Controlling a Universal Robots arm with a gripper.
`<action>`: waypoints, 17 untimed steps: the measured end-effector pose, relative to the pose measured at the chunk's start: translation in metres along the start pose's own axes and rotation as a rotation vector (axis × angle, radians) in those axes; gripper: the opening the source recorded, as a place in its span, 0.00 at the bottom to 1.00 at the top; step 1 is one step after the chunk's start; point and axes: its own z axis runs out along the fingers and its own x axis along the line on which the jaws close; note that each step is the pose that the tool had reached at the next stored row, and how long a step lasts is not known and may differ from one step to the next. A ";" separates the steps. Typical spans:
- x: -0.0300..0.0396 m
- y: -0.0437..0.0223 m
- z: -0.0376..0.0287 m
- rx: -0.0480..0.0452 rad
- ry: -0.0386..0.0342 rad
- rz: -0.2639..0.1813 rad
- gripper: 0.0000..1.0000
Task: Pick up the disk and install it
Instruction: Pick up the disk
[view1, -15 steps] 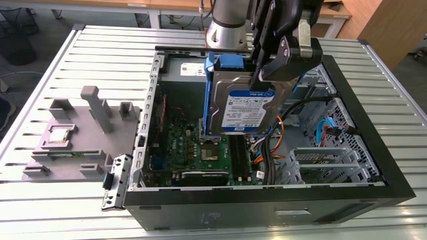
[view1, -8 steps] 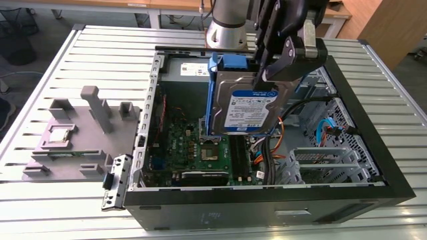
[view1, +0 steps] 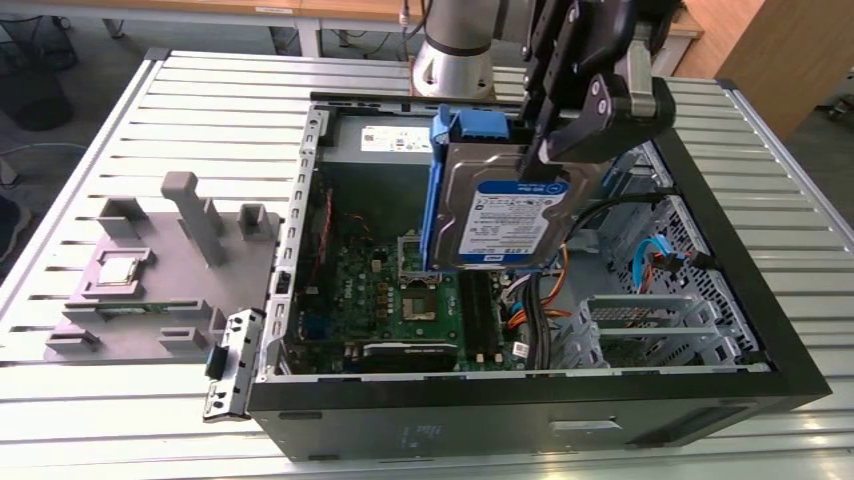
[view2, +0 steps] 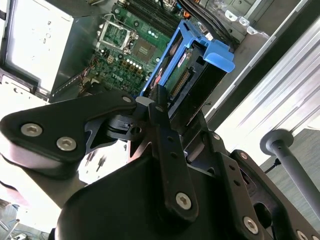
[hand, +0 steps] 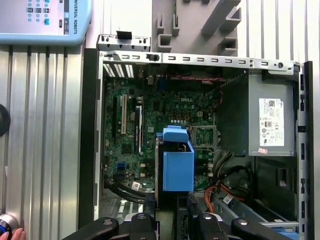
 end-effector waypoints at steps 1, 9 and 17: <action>0.0000 -0.0013 -0.0001 0.0000 0.0000 0.000 0.35; 0.0000 -0.0097 -0.0004 0.0000 0.0000 0.000 0.35; -0.0001 -0.0207 -0.0009 0.0000 -0.0001 0.000 0.35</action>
